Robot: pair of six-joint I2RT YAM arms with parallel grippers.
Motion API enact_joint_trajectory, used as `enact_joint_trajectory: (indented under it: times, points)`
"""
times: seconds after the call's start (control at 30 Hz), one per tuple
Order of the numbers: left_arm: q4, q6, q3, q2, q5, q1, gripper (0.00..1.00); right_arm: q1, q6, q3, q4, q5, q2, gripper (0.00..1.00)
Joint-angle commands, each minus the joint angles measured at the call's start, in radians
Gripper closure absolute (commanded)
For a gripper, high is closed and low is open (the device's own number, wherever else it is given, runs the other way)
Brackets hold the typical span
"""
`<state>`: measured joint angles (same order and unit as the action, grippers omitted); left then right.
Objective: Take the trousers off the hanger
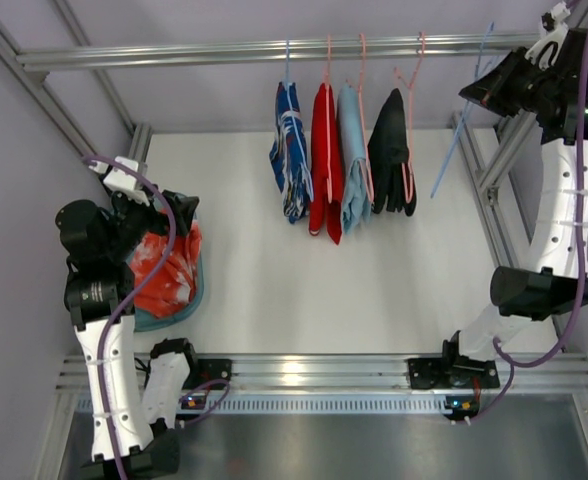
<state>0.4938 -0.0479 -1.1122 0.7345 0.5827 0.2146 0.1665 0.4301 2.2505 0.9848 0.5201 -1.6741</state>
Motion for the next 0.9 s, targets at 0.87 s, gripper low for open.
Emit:
enact_joint_trajectory:
  times: [0.87]
  points:
    - [-0.015,0.031,0.02,-0.038,-0.015,0.0,0.02,0.014,0.113,-0.006,-0.106,-0.146,-0.081,1.0]
